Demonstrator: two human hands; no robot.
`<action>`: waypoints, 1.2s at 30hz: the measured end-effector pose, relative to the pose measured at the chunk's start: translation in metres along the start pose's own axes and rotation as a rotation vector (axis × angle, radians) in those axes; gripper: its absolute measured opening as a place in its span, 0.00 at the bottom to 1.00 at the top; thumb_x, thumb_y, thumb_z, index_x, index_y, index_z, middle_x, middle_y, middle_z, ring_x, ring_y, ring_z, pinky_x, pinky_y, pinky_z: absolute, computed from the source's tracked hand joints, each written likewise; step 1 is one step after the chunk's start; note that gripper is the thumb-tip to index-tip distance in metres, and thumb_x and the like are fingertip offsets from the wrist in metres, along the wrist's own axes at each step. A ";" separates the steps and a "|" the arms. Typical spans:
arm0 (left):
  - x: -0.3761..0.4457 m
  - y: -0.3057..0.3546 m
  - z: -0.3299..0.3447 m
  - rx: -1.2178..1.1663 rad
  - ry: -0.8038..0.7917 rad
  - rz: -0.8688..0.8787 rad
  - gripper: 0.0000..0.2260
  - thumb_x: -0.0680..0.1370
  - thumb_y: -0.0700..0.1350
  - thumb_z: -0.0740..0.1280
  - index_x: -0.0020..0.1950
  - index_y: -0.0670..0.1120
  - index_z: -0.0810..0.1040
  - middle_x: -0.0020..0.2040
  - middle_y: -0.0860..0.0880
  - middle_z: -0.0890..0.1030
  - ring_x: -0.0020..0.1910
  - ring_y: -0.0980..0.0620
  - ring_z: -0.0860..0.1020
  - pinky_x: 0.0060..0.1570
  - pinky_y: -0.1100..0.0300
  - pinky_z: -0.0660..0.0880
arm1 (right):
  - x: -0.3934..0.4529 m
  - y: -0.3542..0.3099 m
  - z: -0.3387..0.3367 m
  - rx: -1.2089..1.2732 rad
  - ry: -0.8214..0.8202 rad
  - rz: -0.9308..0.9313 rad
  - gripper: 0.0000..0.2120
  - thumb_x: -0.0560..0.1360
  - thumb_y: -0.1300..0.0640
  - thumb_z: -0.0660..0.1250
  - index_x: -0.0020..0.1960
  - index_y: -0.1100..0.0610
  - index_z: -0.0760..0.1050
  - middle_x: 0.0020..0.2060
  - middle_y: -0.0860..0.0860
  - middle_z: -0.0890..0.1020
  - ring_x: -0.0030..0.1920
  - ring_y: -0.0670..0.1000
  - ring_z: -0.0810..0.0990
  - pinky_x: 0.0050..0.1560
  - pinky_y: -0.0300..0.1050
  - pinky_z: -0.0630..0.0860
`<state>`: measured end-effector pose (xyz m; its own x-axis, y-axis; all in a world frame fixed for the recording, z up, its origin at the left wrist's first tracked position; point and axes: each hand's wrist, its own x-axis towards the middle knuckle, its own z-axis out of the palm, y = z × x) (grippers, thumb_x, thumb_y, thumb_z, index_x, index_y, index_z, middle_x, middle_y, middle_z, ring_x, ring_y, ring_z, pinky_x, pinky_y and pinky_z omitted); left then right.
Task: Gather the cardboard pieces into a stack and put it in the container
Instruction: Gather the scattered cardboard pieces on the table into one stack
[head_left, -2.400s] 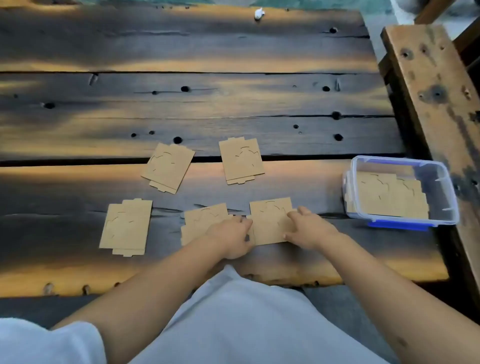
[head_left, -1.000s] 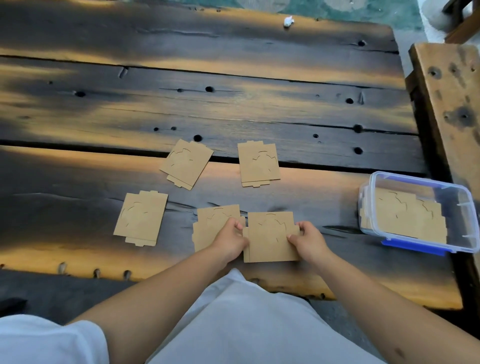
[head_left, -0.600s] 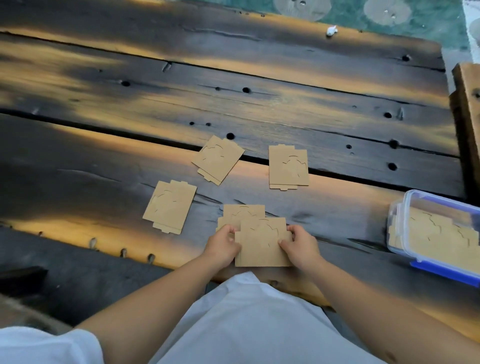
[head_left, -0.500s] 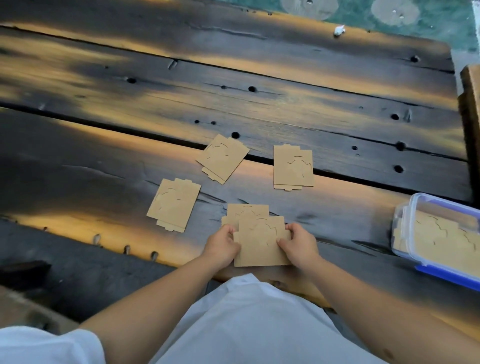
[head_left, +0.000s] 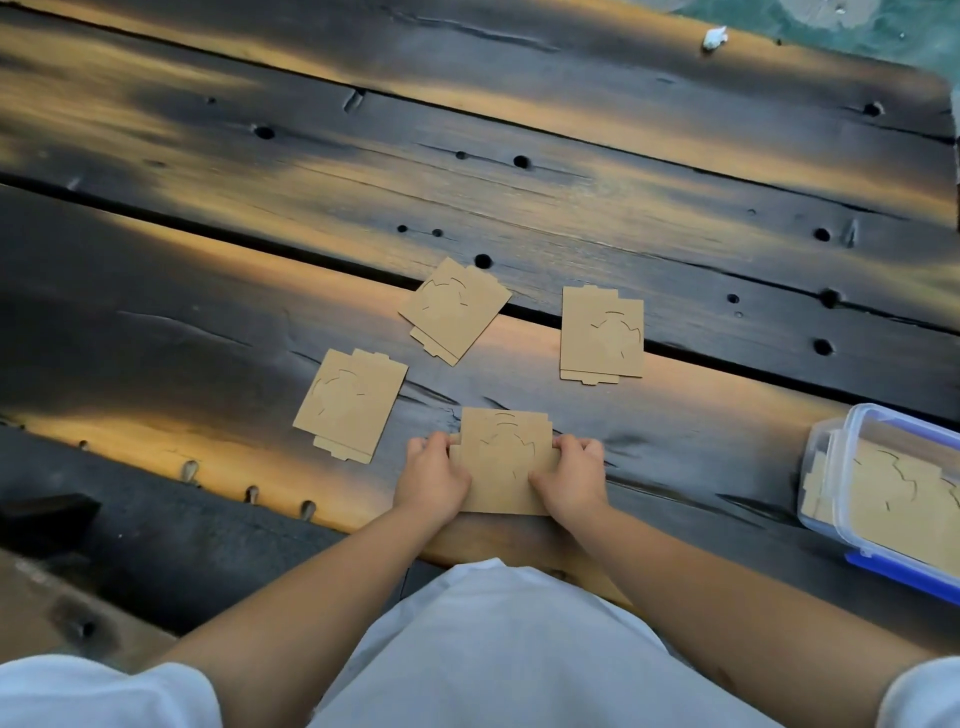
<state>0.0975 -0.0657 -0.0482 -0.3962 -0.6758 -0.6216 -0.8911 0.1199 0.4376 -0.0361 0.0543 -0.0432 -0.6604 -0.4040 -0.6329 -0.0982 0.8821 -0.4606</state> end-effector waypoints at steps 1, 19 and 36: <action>0.001 0.001 0.001 0.031 -0.002 0.000 0.17 0.74 0.44 0.64 0.63 0.52 0.70 0.61 0.48 0.67 0.44 0.47 0.75 0.46 0.56 0.71 | 0.001 -0.001 0.001 -0.012 -0.001 0.002 0.20 0.72 0.58 0.68 0.63 0.55 0.71 0.59 0.54 0.66 0.61 0.57 0.70 0.63 0.47 0.69; 0.003 0.003 -0.002 0.219 -0.050 0.067 0.20 0.76 0.46 0.66 0.65 0.52 0.64 0.61 0.47 0.66 0.53 0.41 0.77 0.48 0.48 0.73 | 0.014 -0.013 0.002 -0.048 -0.052 0.074 0.23 0.71 0.57 0.69 0.64 0.57 0.68 0.61 0.57 0.68 0.55 0.57 0.74 0.54 0.48 0.73; 0.000 -0.008 0.001 0.091 -0.065 0.112 0.16 0.76 0.51 0.67 0.61 0.49 0.69 0.56 0.47 0.80 0.55 0.44 0.78 0.50 0.49 0.76 | 0.005 0.007 0.000 0.041 -0.049 -0.092 0.19 0.72 0.56 0.74 0.54 0.49 0.66 0.54 0.52 0.80 0.48 0.49 0.75 0.47 0.44 0.73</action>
<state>0.1045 -0.0657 -0.0525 -0.5053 -0.6062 -0.6142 -0.8556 0.2592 0.4480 -0.0404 0.0583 -0.0496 -0.6126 -0.4948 -0.6164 -0.1256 0.8309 -0.5421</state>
